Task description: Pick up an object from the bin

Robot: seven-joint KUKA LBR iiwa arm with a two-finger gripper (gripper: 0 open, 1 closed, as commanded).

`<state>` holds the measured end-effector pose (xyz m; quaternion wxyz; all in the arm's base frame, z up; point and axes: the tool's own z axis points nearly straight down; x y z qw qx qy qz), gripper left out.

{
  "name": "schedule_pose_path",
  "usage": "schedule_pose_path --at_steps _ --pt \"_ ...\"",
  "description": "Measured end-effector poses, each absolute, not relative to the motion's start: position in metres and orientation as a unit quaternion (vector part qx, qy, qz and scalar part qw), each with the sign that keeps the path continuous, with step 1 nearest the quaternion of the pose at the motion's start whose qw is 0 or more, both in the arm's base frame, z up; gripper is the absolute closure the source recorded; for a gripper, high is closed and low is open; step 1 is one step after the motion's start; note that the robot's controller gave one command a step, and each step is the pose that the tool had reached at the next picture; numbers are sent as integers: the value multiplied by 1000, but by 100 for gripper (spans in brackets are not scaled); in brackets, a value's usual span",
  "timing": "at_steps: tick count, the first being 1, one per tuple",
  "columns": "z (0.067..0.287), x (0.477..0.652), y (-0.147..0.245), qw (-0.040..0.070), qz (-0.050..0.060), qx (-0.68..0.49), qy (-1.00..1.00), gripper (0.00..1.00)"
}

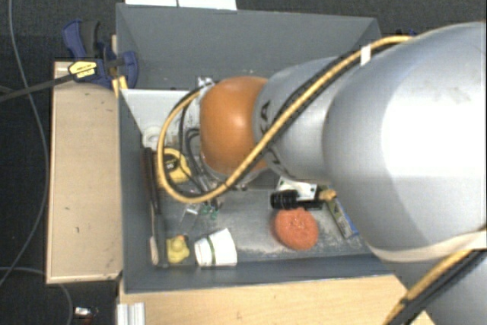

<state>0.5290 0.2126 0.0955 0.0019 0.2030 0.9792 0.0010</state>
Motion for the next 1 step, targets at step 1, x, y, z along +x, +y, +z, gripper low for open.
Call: schedule_pose_path --at_steps 1 --pt "145 547 186 2 2 272 962 0"
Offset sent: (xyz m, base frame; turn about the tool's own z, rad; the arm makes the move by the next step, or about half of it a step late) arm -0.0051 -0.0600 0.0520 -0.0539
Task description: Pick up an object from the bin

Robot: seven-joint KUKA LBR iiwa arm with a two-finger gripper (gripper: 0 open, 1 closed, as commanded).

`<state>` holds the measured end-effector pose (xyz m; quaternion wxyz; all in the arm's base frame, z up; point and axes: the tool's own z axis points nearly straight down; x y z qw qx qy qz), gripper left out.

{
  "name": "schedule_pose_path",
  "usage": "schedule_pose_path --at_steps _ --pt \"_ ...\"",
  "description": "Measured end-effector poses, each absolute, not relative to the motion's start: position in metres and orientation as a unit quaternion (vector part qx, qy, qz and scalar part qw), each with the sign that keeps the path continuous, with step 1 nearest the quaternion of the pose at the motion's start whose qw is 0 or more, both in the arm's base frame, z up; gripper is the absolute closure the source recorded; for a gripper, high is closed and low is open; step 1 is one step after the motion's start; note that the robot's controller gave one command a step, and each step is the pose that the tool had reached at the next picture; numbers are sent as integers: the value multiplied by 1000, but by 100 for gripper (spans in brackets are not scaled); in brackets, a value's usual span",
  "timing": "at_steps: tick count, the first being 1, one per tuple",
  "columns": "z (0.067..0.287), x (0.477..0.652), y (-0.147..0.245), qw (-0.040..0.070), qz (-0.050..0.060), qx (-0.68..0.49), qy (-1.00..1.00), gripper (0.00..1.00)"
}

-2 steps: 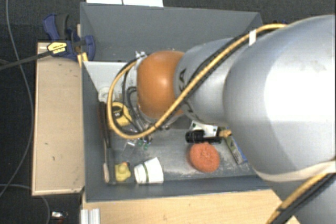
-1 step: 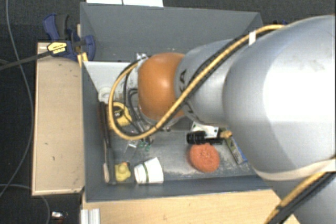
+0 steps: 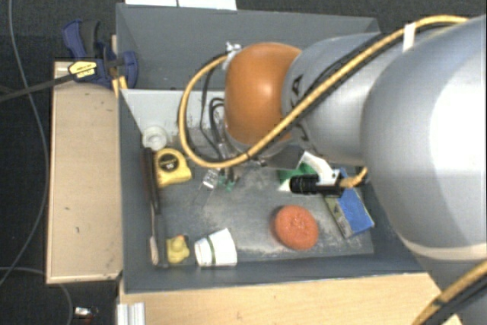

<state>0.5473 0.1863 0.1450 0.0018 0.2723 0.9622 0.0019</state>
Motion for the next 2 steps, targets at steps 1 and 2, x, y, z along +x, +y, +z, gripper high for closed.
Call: schedule_pose_path --at_steps 1,2 --pt "156 535 166 2 2 220 975 0" --pt "205 533 164 4 3 235 972 0"
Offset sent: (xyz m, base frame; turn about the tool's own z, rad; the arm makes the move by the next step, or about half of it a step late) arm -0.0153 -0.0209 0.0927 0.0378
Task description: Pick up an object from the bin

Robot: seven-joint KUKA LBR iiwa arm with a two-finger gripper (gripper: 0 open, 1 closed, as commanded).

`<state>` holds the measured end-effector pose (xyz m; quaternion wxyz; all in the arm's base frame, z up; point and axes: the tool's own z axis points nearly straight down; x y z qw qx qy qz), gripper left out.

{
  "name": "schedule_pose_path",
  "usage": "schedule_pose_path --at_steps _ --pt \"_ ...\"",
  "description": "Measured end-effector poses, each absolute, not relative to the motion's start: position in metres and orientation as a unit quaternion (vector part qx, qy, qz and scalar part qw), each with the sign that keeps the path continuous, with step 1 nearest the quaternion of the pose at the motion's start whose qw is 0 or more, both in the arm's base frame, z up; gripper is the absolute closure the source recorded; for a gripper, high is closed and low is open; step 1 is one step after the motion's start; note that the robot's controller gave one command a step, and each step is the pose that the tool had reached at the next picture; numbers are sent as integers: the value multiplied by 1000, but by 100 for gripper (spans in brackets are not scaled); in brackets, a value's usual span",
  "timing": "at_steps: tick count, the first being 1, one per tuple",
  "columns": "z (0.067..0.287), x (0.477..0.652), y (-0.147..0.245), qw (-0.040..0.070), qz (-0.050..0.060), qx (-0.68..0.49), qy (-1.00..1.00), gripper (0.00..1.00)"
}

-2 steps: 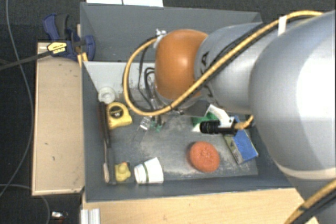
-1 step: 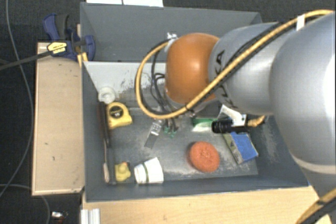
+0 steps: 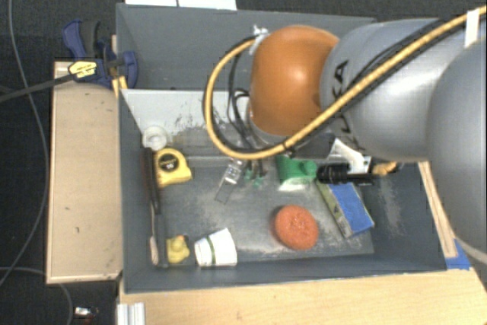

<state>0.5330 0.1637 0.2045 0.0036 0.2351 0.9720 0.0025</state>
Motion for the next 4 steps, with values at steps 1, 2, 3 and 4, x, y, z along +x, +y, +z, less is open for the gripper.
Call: schedule_pose_path --at_steps 1,2,3,4 --pt "149 498 96 2 1 274 962 0" --pt "187 505 86 3 3 231 973 0" --pt "244 523 6 -2 -1 229 973 0" --pt "180 497 7 5 2 99 995 0"
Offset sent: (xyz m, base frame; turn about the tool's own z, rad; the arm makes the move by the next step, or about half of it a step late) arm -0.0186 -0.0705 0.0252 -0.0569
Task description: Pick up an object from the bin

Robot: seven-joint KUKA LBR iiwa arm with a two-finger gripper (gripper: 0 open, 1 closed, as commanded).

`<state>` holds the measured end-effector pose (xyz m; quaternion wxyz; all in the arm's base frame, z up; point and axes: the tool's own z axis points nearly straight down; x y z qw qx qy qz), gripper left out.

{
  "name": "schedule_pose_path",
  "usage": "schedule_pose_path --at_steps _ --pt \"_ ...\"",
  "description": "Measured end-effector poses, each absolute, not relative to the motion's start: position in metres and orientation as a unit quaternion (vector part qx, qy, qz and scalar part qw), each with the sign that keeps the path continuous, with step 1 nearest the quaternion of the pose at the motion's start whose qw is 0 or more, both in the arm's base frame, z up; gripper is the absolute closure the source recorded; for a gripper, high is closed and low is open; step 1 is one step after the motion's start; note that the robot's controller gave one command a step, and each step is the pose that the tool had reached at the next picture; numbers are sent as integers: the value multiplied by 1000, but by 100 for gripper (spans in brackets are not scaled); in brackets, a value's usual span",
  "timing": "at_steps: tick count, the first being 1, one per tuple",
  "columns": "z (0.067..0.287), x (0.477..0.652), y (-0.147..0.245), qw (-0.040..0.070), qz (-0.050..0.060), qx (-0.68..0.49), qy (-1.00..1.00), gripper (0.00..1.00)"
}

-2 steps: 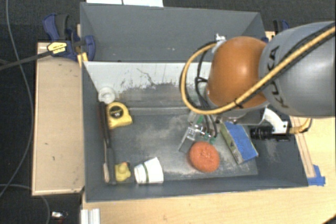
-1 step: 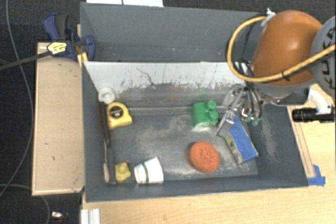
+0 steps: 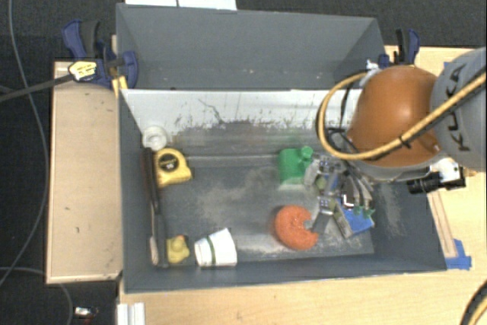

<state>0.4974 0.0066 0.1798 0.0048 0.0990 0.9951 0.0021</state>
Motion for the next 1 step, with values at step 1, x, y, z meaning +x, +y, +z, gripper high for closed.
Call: schedule_pose_path --at_steps 1 --pt "141 492 8 2 1 102 995 0"
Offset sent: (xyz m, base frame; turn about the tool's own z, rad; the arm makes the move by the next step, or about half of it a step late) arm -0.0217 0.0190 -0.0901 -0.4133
